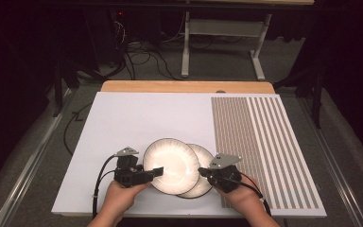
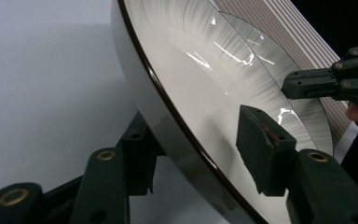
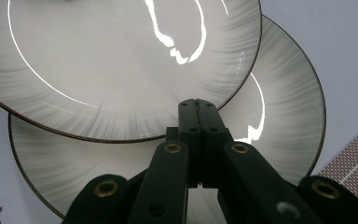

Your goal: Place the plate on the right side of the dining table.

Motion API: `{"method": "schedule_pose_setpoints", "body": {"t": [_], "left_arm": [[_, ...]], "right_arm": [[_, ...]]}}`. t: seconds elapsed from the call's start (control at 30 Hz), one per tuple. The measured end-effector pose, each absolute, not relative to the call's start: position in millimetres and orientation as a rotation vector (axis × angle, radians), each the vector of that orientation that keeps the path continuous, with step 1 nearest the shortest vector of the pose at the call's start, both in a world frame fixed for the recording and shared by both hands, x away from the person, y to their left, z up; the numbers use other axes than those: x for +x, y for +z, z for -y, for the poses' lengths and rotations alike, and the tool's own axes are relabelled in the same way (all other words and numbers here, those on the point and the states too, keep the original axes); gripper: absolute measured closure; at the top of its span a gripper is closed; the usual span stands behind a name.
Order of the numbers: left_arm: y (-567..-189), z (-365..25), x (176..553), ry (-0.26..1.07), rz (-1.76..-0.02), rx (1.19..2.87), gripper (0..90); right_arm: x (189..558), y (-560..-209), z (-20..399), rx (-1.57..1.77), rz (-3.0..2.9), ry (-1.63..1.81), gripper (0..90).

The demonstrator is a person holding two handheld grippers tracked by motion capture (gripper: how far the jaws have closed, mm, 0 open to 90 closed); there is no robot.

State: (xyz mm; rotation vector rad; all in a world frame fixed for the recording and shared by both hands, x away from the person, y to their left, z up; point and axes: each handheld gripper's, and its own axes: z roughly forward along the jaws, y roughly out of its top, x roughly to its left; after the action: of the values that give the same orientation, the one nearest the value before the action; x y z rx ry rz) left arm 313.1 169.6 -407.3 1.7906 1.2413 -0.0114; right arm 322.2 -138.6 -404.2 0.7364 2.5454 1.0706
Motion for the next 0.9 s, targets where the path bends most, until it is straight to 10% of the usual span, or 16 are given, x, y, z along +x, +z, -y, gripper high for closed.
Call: {"method": "schedule_pose_setpoints", "body": {"t": [0.9], "left_arm": [[-405,-179,312,-0.056,-1.248,1.668,68.7]], "right_arm": [[320,-396,149,0.77,-2.505,1.121,90.0]]}}
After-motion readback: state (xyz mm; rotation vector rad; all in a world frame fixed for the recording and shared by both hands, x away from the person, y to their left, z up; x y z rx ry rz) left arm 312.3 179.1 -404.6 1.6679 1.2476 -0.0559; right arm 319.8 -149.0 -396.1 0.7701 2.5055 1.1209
